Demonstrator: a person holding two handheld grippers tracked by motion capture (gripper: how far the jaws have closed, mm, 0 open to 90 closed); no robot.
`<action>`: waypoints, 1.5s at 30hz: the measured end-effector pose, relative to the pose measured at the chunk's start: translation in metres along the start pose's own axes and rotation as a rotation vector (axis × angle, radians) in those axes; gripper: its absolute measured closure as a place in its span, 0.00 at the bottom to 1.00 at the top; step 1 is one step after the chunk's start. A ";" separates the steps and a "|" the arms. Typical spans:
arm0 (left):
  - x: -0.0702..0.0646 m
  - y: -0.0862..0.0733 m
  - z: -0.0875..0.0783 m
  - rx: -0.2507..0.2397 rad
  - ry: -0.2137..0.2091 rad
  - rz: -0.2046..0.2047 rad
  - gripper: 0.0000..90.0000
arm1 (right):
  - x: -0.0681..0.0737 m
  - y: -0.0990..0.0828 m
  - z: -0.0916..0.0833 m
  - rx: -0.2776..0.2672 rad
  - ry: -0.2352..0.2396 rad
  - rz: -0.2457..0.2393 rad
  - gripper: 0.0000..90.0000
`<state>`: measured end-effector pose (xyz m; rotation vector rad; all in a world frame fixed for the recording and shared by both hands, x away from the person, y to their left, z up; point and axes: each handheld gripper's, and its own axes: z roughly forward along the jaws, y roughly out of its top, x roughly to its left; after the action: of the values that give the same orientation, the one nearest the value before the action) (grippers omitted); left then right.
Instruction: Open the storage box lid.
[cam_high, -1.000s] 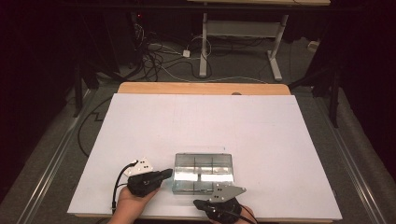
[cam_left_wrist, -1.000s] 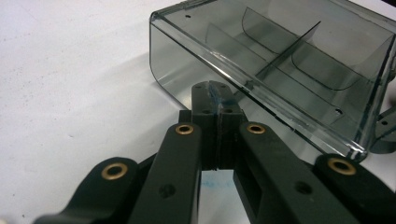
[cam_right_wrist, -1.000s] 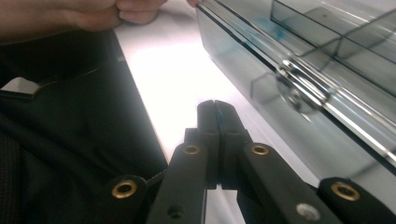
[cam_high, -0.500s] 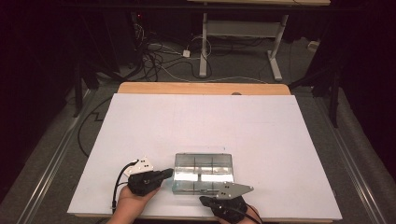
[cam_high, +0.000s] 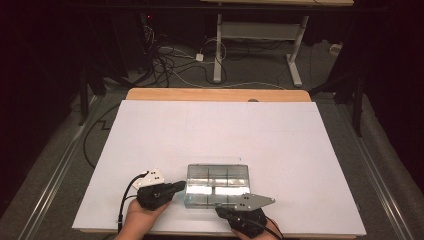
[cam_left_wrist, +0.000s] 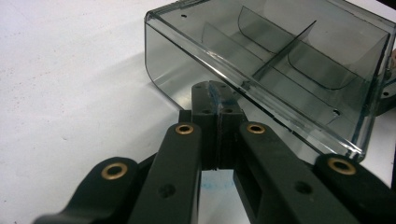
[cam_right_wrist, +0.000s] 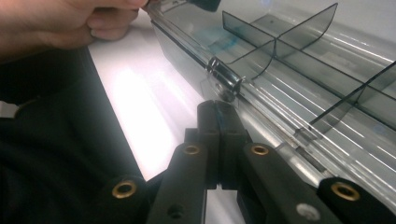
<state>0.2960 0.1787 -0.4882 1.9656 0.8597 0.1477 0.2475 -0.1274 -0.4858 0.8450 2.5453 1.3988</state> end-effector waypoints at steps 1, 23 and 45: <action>0.000 0.000 0.000 0.003 0.001 -0.002 0.97 | 0.000 0.000 0.000 -0.003 -0.001 0.002 1.00; -0.001 0.000 0.000 0.005 0.001 0.008 0.97 | 0.000 0.005 -0.002 -0.026 0.014 0.006 1.00; 0.000 0.000 0.000 0.005 0.000 -0.001 0.97 | -0.002 -0.005 0.006 0.063 -0.016 0.007 1.00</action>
<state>0.2961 0.1786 -0.4880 1.9698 0.8611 0.1450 0.2495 -0.1257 -0.4934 0.8726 2.5896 1.3145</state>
